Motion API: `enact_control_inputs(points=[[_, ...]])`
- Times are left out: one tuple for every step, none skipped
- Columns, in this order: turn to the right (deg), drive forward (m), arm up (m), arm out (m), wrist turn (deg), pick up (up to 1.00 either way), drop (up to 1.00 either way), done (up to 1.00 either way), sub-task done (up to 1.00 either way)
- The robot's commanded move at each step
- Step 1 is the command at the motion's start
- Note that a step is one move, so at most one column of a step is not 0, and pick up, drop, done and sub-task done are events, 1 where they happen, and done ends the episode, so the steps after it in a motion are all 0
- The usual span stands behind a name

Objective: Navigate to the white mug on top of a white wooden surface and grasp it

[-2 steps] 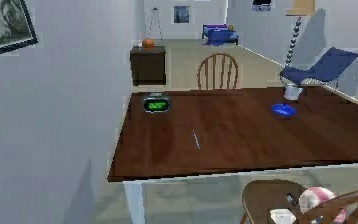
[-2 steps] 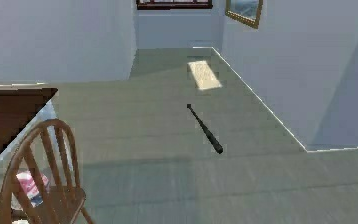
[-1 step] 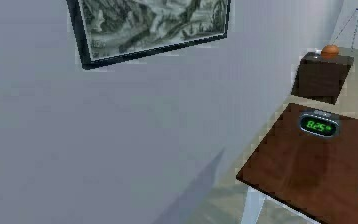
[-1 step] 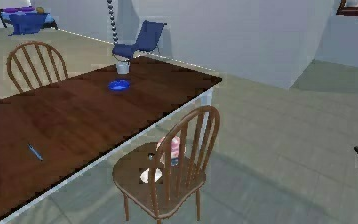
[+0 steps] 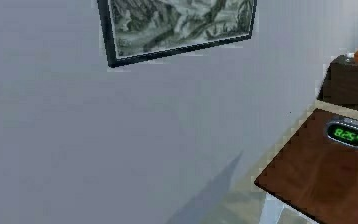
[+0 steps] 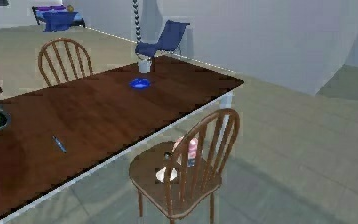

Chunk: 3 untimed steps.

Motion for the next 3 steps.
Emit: enact_control_inputs(points=[[45.0,0.0,0.0,0.0,0.0,0.0,0.0,0.0,0.0],[45.0,0.0,0.0,0.0,0.0,0.0,0.0,0.0,0.0],[39.0,0.0,0.0,0.0,0.0,0.0,0.0,0.0,0.0]])
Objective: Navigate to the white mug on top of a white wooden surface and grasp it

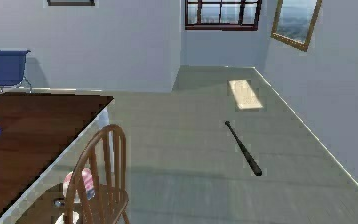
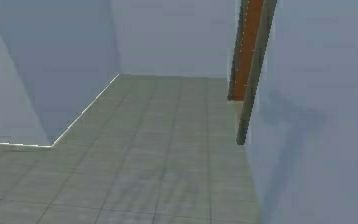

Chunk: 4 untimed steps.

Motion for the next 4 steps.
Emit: enact_control_inputs(points=[[0.0,0.95,0.0,0.0,0.0,0.0,0.0,0.0,0.0],[-45.0,0.0,0.0,0.0,0.0,0.0,0.0,0.0,0.0],[-15.0,0.0,0.0,0.0,0.0,0.0,0.0,0.0,0.0],[0.0,0.15,0.0,0.0,0.0,0.0,0.0,0.0,0.0]])
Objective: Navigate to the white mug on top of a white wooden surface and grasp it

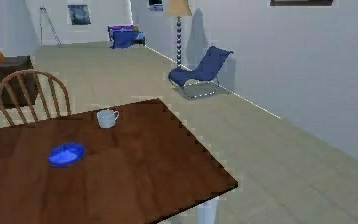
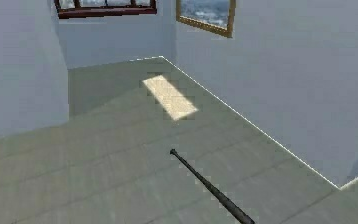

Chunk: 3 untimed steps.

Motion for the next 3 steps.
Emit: enact_control_inputs(points=[[-45.0,0.0,0.0,0.0,0.0,0.0,0.0,0.0,0.0],[-45.0,0.0,0.0,0.0,0.0,0.0,0.0,0.0,0.0],[-45.0,0.0,0.0,0.0,0.0,0.0,0.0,0.0,0.0]])
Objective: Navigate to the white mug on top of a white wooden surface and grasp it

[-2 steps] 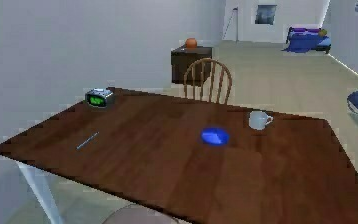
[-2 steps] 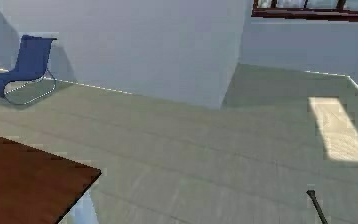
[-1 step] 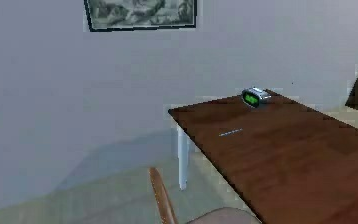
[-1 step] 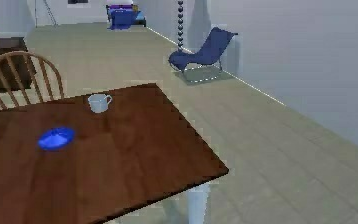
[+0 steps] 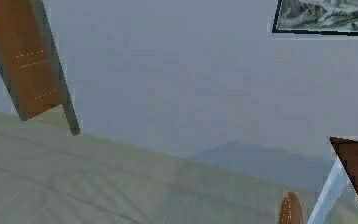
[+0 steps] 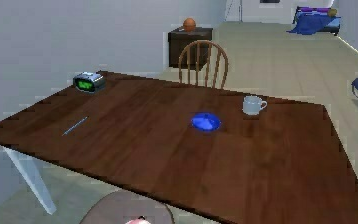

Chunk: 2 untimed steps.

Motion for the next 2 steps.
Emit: enact_control_inputs(points=[[-24.0,0.0,0.0,0.0,0.0,0.0,0.0,0.0,0.0],[0.0,0.0,0.5,0.0,0.0,0.0,0.0,0.0,0.0]])
